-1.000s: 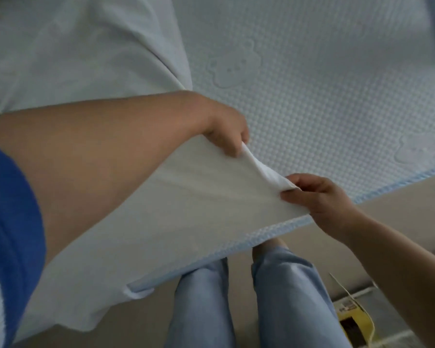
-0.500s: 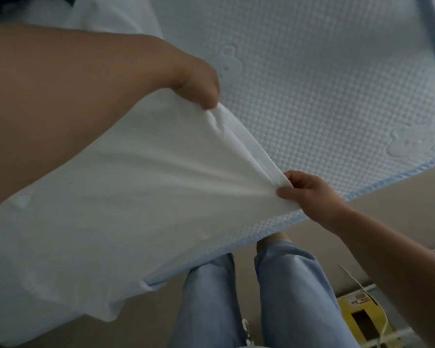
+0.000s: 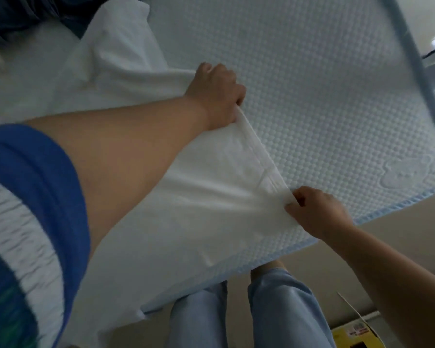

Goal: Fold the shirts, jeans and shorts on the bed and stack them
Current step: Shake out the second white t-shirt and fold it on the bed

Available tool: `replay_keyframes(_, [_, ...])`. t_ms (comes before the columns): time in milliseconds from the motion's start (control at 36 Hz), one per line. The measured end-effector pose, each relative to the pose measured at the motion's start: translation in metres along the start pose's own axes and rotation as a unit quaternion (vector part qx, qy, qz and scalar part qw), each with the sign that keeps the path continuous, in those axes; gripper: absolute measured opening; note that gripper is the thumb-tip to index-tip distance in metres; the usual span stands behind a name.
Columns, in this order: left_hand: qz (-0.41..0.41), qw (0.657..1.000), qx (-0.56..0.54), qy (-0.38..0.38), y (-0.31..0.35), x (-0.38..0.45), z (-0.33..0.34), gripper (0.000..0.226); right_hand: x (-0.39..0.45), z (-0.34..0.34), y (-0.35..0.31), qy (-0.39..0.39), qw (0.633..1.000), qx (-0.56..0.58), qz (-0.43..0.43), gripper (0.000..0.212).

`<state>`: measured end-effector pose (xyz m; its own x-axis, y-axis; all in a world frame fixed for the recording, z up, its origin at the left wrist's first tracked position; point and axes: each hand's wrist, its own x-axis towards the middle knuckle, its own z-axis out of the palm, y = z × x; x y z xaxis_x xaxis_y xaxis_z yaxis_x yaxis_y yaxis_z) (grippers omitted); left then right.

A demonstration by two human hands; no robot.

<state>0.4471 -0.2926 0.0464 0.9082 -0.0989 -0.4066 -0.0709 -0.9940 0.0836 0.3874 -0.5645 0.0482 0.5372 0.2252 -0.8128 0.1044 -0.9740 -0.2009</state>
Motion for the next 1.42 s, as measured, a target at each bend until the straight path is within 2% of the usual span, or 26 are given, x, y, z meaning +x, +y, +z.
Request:
replay_keyframes(111, [-0.039, 0.99, -0.1, 0.095, -0.006, -0.008, 0.001, 0.043, 0.016, -0.014, -0.023, 0.074, 0.996, -0.032, -0.033, 0.03])
replay_keyframes(250, [-0.125, 0.955, -0.196, 0.186, -0.037, -0.033, -0.009, 0.029, 0.052, -0.037, -0.086, 0.125, 0.987, 0.035, -0.09, 0.044])
replay_keyframes(361, [-0.259, 0.918, -0.214, 0.213, -0.083, -0.061, -0.004, 0.025, 0.082, -0.054, -0.148, 0.14, 0.977, 0.068, -0.143, 0.045])
replay_keyframes(444, [-0.361, 0.873, -0.229, 0.236, -0.119, -0.079, 0.003, 0.029, 0.104, -0.068, -0.194, 0.14, 0.973, 0.089, -0.162, 0.041])
replay_keyframes(528, [-0.419, 0.835, -0.254, 0.251, -0.148, -0.087, 0.008, 0.038, 0.126, -0.08, -0.233, 0.119, 0.977, 0.068, -0.161, 0.03])
replay_keyframes(611, [-0.446, 0.801, -0.318, 0.241, -0.171, -0.083, 0.01, 0.047, 0.142, -0.088, -0.259, 0.079, 0.983, 0.034, -0.16, 0.035])
replay_keyframes(722, [-0.408, 0.826, -0.362, 0.144, -0.189, -0.067, 0.012, 0.047, 0.15, -0.092, -0.274, 0.022, 0.988, 0.052, -0.143, 0.047])
replay_keyframes(806, [-0.388, 0.846, -0.341, 0.13, -0.198, -0.056, 0.005, 0.061, 0.152, -0.094, -0.282, -0.008, 0.989, -0.023, -0.143, 0.057])
replay_keyframes(889, [-0.364, 0.884, -0.284, 0.077, -0.204, -0.047, -0.003, 0.055, 0.148, -0.094, -0.286, -0.037, 0.978, -0.118, -0.167, 0.049])
replay_keyframes(972, [-0.34, 0.904, -0.255, 0.048, -0.205, -0.042, -0.007, 0.04, 0.144, -0.084, -0.289, 0.001, 0.962, -0.192, -0.195, 0.039])
replay_keyframes(1028, [-0.339, 0.899, -0.275, 0.043, -0.207, -0.041, -0.011, 0.038, 0.144, -0.074, -0.29, 0.046, 0.962, -0.19, -0.19, 0.051])
replay_keyframes(1083, [-0.343, 0.876, -0.337, 0.044, -0.212, -0.04, -0.017, 0.038, 0.144, -0.063, -0.294, 0.088, 0.97, -0.153, -0.167, 0.067])
replay_keyframes(1167, [-0.331, 0.831, -0.445, 0.045, -0.22, -0.04, -0.026, 0.03, 0.146, -0.053, -0.305, 0.091, 0.988, -0.051, -0.117, 0.07])
replay_keyframes(1250, [-0.292, 0.831, -0.472, 0.035, -0.221, -0.043, -0.032, 0.02, 0.15, -0.056, -0.314, 0.05, 0.994, 0.021, -0.097, 0.046])
replay_keyframes(1333, [-0.25, 0.838, -0.482, 0.056, -0.215, -0.051, -0.039, 0.014, 0.15, -0.062, -0.313, 0.026, 0.985, 0.064, -0.157, 0.01])
replay_keyframes(1361, [-0.241, 0.833, -0.494, 0.061, -0.213, -0.055, -0.041, 0.014, 0.148, -0.065, -0.309, 0.031, 0.979, 0.101, -0.175, 0.006])
replay_keyframes(1417, [-0.232, 0.818, -0.52, 0.077, -0.206, -0.063, -0.04, 0.013, 0.143, -0.074, -0.297, 0.086, 0.962, 0.164, -0.2, 0.012])
